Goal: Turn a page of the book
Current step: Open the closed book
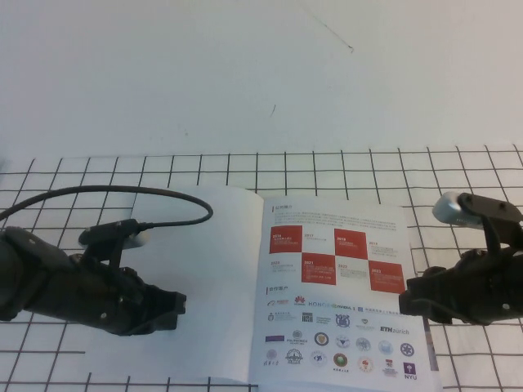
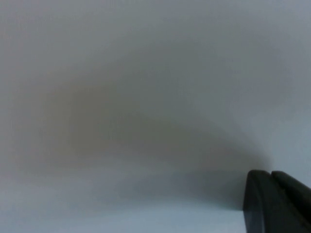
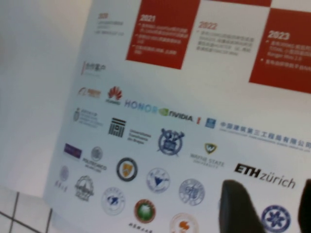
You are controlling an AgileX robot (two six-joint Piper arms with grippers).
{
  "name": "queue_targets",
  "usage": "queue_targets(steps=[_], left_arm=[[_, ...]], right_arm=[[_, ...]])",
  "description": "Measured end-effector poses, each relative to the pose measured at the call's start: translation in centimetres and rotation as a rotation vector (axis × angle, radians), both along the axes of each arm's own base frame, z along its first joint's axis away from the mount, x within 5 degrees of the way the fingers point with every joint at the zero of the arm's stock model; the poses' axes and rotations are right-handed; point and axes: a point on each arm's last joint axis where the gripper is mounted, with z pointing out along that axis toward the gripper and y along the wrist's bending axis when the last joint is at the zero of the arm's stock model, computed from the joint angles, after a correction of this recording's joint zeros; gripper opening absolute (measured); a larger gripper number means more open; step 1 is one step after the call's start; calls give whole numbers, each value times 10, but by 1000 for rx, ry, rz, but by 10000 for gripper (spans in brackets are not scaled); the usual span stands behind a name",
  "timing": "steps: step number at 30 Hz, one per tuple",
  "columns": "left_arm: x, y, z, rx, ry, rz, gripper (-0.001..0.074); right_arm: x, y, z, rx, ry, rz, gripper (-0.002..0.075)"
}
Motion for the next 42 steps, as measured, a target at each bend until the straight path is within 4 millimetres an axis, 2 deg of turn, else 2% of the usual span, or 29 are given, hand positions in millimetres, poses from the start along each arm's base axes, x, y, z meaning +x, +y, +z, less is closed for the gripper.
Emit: queue_targets(steps=[7, 19, 42], left_arm=[[2, 0, -14, 7, 43, 1, -3], [4, -1, -15, 3, 50, -3, -3], [4, -1, -15, 3, 50, -3, -3]], right_arm=[[6, -1, -19, -36, 33, -14, 343], [20, -2, -49, -92, 76, -62, 379], [26, 2, -51, -48, 60, -84, 382]])
